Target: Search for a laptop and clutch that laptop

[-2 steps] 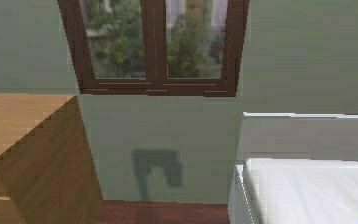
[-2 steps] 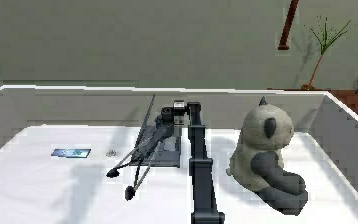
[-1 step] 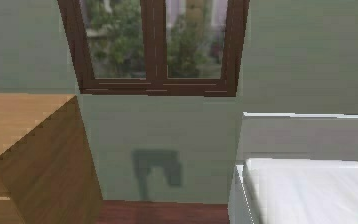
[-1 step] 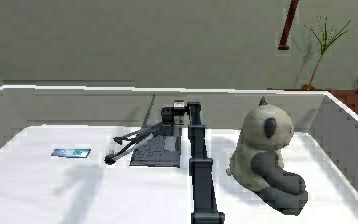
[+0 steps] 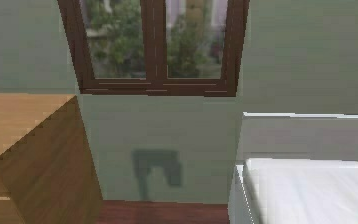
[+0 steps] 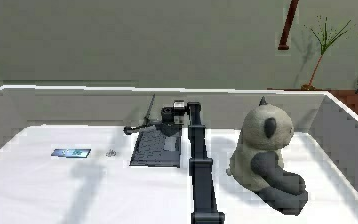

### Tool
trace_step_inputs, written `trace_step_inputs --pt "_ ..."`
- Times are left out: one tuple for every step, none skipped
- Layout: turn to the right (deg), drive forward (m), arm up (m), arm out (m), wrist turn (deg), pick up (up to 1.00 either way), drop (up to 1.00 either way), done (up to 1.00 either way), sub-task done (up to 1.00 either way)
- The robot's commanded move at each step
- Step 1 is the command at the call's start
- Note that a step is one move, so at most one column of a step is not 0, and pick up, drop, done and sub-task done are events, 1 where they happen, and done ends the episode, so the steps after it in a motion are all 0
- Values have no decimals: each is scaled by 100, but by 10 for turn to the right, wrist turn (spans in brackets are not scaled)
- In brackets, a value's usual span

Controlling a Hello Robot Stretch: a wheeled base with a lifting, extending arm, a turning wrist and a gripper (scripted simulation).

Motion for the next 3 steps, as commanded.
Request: trace_step_inputs --pt "0 0 0 0 450 0 0 0 0" --pt "0 0 -30 0 0 0 0 0 0" --pt "0 0 0 0 0 100 0 0 0"
